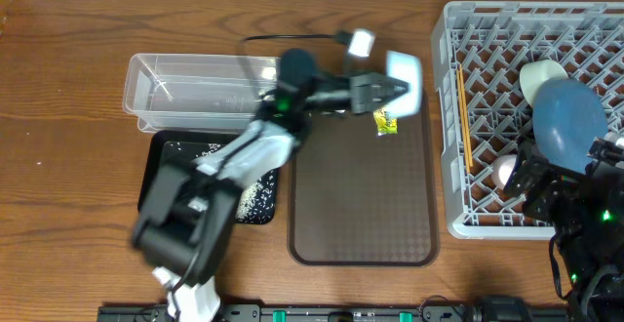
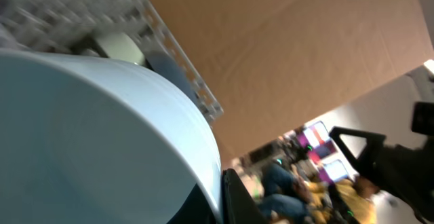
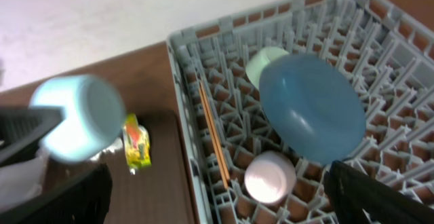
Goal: Sort waste into correct bins and load items into the dishwasher rack
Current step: 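Set the white bowl on its side in the dish rack, left gripper, then grasp the crumpled white tissue on the brown tray with the left gripper, then carry the tissue left and drop it into the clear container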
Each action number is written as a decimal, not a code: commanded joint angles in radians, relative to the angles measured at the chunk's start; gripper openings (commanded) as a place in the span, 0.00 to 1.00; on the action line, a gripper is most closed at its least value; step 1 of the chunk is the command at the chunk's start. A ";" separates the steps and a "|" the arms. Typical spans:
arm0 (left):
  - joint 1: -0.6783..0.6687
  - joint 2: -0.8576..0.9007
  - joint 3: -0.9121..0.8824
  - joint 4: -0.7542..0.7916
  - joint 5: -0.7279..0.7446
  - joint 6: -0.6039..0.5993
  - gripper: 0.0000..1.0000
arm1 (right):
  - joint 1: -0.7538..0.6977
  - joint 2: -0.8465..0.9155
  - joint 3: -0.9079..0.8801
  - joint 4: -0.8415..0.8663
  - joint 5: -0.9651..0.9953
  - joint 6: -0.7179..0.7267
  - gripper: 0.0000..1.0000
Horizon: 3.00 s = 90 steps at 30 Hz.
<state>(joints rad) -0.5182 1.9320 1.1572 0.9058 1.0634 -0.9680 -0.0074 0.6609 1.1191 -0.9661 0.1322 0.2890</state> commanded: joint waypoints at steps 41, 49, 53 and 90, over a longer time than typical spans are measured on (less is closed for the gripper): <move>-0.018 0.222 0.263 -0.273 -0.129 0.021 0.86 | -0.005 0.000 0.004 -0.261 0.014 0.006 0.99; -0.034 0.117 0.348 -1.049 -0.647 0.541 0.87 | -0.005 0.000 0.004 -0.261 0.014 0.006 0.99; -0.076 0.114 0.393 -1.231 -1.011 0.722 0.91 | -0.005 0.000 0.004 -0.261 0.014 0.006 0.99; 0.066 -0.114 0.391 -1.411 -1.386 0.949 0.09 | -0.005 0.000 0.003 -0.261 0.014 0.006 0.99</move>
<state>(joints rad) -0.5091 1.8030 1.5536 -0.4500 -0.1707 -0.0254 -0.0074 0.6609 1.1183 -1.2274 0.1322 0.2890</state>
